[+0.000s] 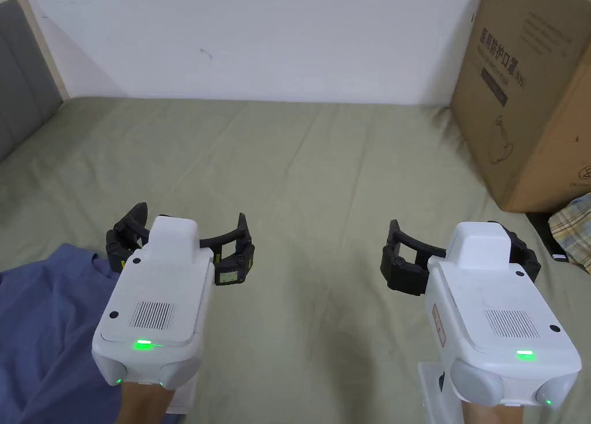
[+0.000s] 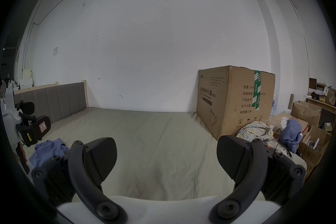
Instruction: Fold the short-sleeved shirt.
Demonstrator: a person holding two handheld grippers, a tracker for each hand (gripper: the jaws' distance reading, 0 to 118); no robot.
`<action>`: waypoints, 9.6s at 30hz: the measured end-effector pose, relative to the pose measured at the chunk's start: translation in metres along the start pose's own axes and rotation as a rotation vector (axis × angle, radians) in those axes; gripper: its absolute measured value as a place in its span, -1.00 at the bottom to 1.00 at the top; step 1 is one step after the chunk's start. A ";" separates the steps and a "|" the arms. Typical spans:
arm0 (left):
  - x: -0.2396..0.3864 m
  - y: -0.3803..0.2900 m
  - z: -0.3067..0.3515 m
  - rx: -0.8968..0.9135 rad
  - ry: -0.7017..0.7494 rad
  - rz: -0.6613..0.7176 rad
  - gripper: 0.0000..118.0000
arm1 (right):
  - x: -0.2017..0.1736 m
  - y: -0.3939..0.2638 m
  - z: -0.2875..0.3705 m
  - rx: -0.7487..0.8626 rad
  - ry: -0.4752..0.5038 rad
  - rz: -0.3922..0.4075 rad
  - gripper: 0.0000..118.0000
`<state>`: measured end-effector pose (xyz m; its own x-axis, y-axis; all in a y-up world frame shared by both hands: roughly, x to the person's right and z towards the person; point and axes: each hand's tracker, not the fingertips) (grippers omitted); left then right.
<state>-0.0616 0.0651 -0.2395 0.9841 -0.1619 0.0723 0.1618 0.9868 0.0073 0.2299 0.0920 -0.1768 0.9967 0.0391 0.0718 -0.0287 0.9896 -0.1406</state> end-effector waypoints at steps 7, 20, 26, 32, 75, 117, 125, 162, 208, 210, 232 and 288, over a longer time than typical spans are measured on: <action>-0.001 0.004 0.001 0.001 -0.001 0.017 1.00 | 0.000 0.000 0.001 -0.001 -0.001 -0.001 0.87; -0.004 0.007 0.002 0.005 -0.003 0.050 0.92 | 0.000 0.004 0.002 -0.002 -0.022 0.020 0.83; -0.003 0.009 0.003 -0.022 -0.017 0.083 -0.21 | 0.000 0.006 0.004 -0.008 -0.035 0.017 0.07; -0.008 0.008 0.001 -0.054 -0.028 0.156 -1.00 | 0.001 0.008 0.005 0.000 -0.020 0.047 -1.00; -0.243 -0.037 0.158 -0.237 0.522 0.114 -1.00 | -0.247 0.008 -0.018 -0.017 0.642 0.042 -1.00; -0.209 -0.180 -0.032 -0.975 0.209 0.366 -1.00 | -0.116 -0.024 -0.066 -0.140 0.358 0.091 -1.00; -0.197 -0.070 -0.016 -0.727 0.038 0.451 -1.00 | -0.098 -0.012 -0.057 -0.106 0.342 0.057 -1.00; 0.136 -0.008 -0.072 -0.769 -0.778 -0.002 -1.00 | 0.071 0.001 0.022 -0.030 -0.023 -0.001 -1.00; -0.001 0.033 -0.009 -0.146 -0.072 0.099 -0.98 | 0.040 0.031 0.031 0.021 0.045 -0.006 -1.00; -0.005 0.034 -0.010 -0.160 -0.100 0.125 -1.00 | 0.038 0.032 0.032 0.022 0.047 -0.002 -1.00; 0.018 -0.123 -0.040 -0.887 -0.225 0.191 0.08 | 0.043 0.010 0.015 -0.050 0.045 -0.009 -1.00; -0.019 -0.076 -0.046 -0.719 -0.300 0.472 -0.98 | 0.094 -0.043 -0.173 -0.548 0.224 -0.065 -0.91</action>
<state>-0.0888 -0.0073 -0.2874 0.9157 0.3655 0.1669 -0.1480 0.6930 -0.7055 0.3377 0.0293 -0.3349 0.9887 -0.1078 -0.1042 0.0170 0.7712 -0.6364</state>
